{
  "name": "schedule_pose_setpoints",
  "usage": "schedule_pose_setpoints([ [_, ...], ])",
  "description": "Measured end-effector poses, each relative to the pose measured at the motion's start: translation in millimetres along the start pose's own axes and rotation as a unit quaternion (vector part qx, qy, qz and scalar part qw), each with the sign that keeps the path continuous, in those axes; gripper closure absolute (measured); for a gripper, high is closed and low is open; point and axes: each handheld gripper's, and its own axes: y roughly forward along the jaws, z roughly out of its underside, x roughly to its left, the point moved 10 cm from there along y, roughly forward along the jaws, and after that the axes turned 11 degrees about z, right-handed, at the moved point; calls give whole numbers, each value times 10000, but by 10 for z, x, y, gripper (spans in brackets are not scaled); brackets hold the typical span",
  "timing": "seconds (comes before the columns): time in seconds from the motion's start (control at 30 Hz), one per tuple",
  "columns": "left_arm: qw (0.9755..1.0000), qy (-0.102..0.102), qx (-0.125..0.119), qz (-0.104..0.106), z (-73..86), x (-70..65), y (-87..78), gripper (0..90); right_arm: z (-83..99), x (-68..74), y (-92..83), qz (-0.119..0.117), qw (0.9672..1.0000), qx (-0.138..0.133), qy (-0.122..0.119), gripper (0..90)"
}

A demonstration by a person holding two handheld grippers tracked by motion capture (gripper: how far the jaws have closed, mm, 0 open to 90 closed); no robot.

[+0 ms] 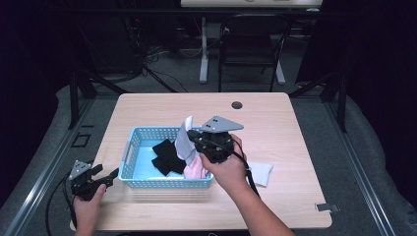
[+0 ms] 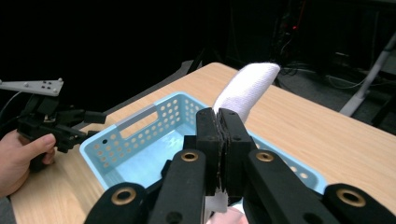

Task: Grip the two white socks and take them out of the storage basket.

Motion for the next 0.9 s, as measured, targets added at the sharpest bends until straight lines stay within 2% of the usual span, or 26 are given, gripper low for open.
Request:
schedule_pose_setpoints([
  [0.13, 10000, -2, 0, 2, 0, 0, -1, 253, -39, -106, -102, 79, 9998, -112, 109, 882],
  [0.5, 10000, 2, 50, 1, 6, -4, -5, 253, -20, -383, -402, 355, 9990, -188, 172, 882],
  [0.63, 10000, -3, 3, -4, 1, 0, -3, 253, 34, -471, -486, 480, 9986, -171, 148, 882],
  [0.9, 10000, 2, 12, -6, 3, -1, -2, 253, 214, -664, -608, 727, 9969, -116, 280, 883],
])
